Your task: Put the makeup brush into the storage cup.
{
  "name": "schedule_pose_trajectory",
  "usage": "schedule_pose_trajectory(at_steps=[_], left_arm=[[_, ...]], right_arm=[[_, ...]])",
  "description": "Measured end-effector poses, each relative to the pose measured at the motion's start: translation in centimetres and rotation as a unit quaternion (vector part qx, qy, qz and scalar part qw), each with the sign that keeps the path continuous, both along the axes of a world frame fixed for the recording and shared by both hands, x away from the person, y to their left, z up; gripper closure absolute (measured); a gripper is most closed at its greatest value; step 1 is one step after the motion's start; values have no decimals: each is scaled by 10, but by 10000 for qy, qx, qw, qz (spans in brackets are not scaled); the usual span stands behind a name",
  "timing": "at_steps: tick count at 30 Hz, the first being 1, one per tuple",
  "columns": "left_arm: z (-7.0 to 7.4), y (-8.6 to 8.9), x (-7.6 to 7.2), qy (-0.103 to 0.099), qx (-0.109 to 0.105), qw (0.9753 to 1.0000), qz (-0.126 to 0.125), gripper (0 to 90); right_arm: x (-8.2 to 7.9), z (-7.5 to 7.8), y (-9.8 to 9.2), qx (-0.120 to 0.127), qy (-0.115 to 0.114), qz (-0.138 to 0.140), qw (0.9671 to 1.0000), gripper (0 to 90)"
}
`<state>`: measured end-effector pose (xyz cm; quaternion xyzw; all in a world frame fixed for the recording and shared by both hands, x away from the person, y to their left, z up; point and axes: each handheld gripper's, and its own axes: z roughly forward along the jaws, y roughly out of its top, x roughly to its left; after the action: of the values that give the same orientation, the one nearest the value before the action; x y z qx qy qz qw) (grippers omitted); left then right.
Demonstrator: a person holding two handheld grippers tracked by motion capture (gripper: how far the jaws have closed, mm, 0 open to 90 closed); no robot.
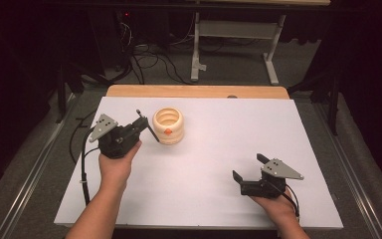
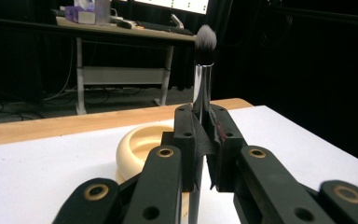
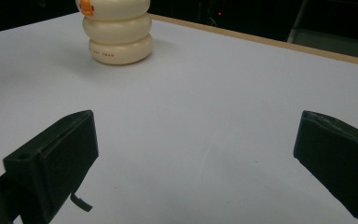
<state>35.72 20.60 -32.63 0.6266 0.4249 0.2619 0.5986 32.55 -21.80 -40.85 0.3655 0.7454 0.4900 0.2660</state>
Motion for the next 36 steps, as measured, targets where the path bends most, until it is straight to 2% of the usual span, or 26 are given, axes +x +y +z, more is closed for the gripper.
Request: schedule_pose_trajectory(at_steps=[4,10,20,29,36], left_arm=[[7,-4,4,-59,-14,10000,15,828],[16,-13,12,-117,121,9998,51,828],[24,-18,30,-91,233,9996,136,828],[24,-24,45,-77,301,9993,225,828],[22,-31,55,-65,372,9989,267,828]], right_arm=[[0,0,0,-1,-5,11,10000,12],[-1,0,1,13,14,25,10000,12],[-2,2,0,51,-1,23,10000,12],[-2,1,0,86,33,35,10000,12],[-2,2,0,91,-34,74,9999,12]])
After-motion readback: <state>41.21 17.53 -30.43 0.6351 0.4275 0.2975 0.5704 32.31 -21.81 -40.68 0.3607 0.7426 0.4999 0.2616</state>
